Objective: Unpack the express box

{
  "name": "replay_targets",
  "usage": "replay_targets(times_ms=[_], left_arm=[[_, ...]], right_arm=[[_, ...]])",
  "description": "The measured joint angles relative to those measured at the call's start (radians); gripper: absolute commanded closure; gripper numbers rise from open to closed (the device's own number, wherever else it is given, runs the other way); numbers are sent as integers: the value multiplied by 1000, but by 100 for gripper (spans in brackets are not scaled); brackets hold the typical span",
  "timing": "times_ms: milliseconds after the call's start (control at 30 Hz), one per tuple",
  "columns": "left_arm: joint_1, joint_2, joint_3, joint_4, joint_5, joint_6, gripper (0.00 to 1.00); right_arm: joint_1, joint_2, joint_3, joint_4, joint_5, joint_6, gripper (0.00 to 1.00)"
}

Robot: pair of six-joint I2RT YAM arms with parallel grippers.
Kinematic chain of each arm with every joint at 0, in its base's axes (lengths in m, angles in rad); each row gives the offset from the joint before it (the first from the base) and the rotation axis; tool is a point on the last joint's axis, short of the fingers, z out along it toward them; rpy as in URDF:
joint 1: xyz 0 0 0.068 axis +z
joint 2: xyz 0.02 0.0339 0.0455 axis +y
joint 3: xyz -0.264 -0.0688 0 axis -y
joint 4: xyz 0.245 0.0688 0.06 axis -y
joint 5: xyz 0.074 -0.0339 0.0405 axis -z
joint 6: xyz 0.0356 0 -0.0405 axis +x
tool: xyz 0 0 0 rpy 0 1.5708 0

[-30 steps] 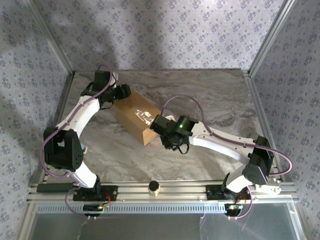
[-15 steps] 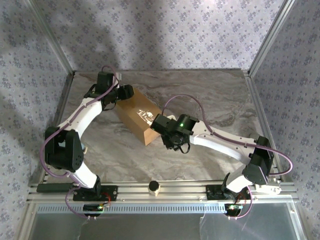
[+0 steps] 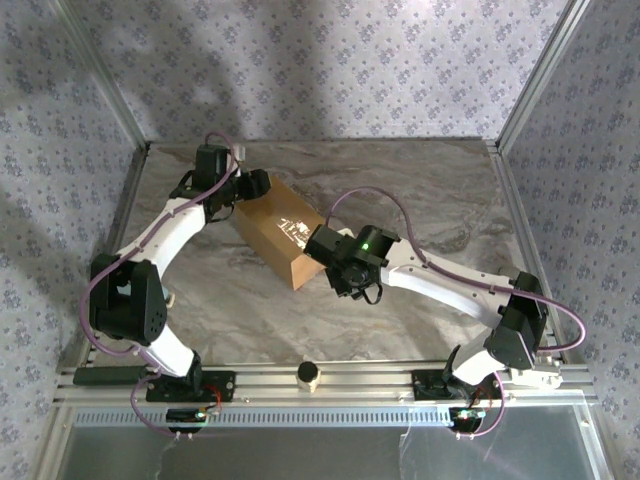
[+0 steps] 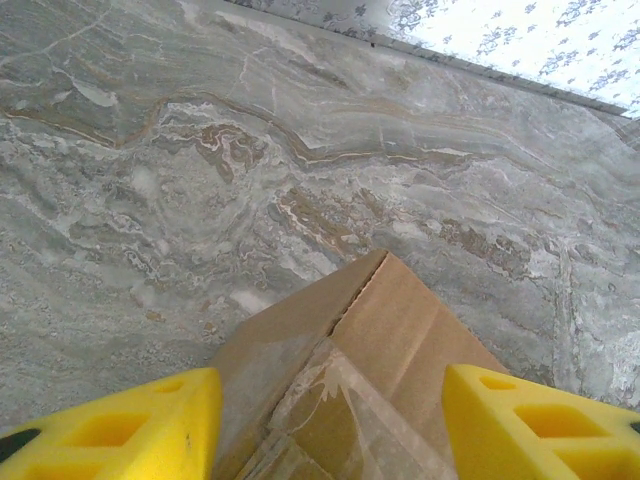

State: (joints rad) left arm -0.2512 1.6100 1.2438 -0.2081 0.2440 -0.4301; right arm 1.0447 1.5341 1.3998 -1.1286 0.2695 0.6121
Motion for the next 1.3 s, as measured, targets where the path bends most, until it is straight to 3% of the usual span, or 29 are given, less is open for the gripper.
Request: replay_targets(times_ms=[533, 1100, 1300], left_arm=[[-11, -8, 1, -3, -7, 0, 38], [-34, -11, 83, -123, -18, -50, 34], [-10, -89, 55, -161, -39, -77, 35]], right_arm=[[0, 0, -9, 3, 8, -3, 100], [0, -23, -56, 78, 14, 1, 100], [1, -23, -58, 85, 13, 12, 100]])
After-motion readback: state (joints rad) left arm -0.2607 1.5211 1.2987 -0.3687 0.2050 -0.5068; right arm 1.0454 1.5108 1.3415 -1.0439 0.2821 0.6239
